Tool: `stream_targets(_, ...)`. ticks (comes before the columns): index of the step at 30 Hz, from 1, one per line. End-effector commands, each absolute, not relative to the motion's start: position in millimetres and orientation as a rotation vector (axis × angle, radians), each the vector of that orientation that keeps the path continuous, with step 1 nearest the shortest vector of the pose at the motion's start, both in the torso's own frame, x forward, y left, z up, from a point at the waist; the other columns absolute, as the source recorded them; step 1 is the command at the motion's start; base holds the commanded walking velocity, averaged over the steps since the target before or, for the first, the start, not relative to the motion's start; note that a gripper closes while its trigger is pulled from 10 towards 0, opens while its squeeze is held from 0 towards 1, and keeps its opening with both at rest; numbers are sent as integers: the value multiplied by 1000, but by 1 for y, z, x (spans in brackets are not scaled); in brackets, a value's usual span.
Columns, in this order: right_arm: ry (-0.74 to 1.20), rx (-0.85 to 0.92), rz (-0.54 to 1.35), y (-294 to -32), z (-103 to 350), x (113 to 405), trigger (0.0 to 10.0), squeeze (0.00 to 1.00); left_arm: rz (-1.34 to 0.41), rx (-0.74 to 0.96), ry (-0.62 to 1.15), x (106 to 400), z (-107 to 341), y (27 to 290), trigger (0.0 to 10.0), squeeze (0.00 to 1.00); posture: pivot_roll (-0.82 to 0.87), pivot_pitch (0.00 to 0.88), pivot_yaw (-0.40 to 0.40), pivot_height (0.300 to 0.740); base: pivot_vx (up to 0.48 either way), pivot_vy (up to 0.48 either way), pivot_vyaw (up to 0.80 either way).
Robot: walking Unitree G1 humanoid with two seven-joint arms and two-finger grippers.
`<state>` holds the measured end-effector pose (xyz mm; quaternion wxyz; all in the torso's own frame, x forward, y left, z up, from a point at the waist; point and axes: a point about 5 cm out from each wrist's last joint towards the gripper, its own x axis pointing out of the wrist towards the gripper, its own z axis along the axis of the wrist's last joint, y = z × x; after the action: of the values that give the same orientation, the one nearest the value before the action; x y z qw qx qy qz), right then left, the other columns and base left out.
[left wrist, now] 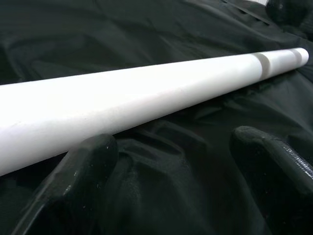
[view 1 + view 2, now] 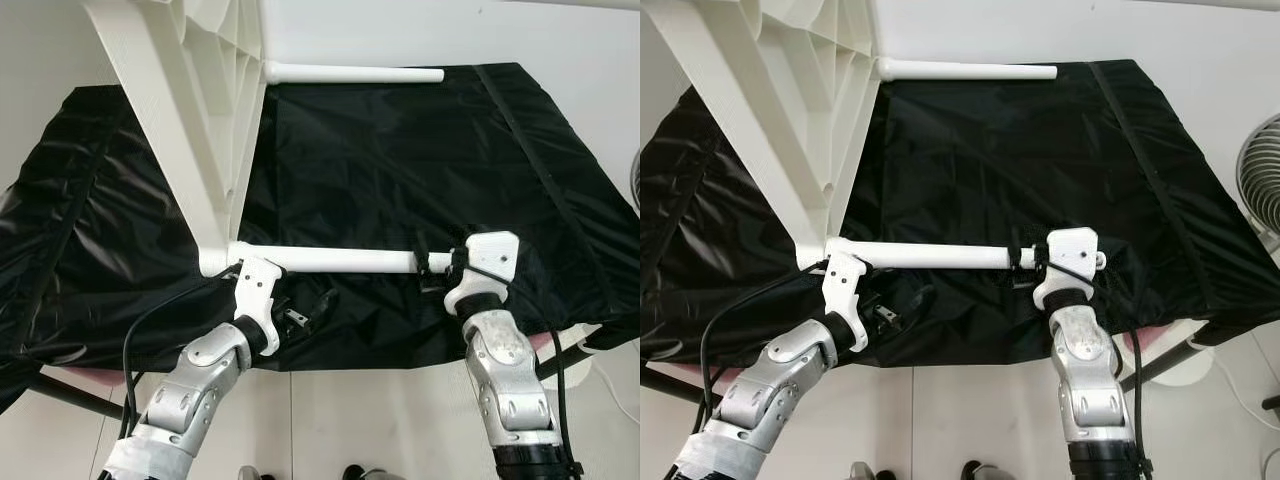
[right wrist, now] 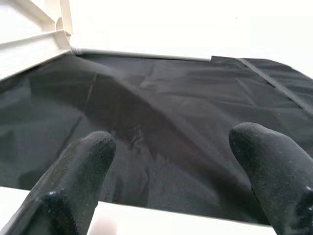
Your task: Building children table
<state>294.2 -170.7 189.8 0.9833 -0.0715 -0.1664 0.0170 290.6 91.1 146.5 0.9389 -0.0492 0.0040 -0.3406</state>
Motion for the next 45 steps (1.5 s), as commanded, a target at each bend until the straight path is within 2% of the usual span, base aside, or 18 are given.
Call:
stream_targets(1,-329,-97,66,-164,181,294,10000,1000,-590,-125,-122,298,168,103,10000,1000,-7,88,37,740,0,0,0)
stream_targets(8,-329,-75,70,-159,175,294,10000,1000,-508,-80,-172,300,178,111,10000,1000,-11,89,39,740,0,0,0)
stream_targets(9,-341,-117,59,-159,178,294,10000,1000,-508,-63,-188,300,183,110,10000,788,-11,93,35,740,0,0,0)
stream_targets(10,-352,-166,46,-160,181,294,10000,86,-522,-41,-203,299,186,107,10000,0,-11,93,35,740,0,0,0)
stream_targets(11,-360,-198,39,-160,183,294,10000,86,-534,-27,-213,298,188,105,10000,0,-11,93,35,740,0,0,0)
stream_targets(12,-415,-276,33,-161,191,292,10000,0,-572,-24,-210,294,186,99,10000,0,-8,100,32,740,0,0,0)
stream_targets(19,-493,-351,-59,-166,207,297,10000,0,-554,-17,-198,296,177,94,10000,0,1,104,22,740,0,0,0)
stream_targets(23,-525,-400,-116,-168,222,303,10000,0,-527,-76,-168,301,173,95,10000,0,3,105,16,740,0,0,0)
stream_targets(32,-665,-485,-183,-165,255,304,10000,0,-397,-98,-83,313,163,105,10000,0,14,96,-1,740,0,0,0)
stream_targets(41,-767,-560,-206,-161,272,295,10000,0,-344,-294,91,299,140,106,10000,0,2,87,17,740,0,0,0)
stream_targets(45,-767,-569,-215,-162,272,294,10000,0,-334,-314,115,294,136,106,10000,0,1,83,22,740,0,0,0)
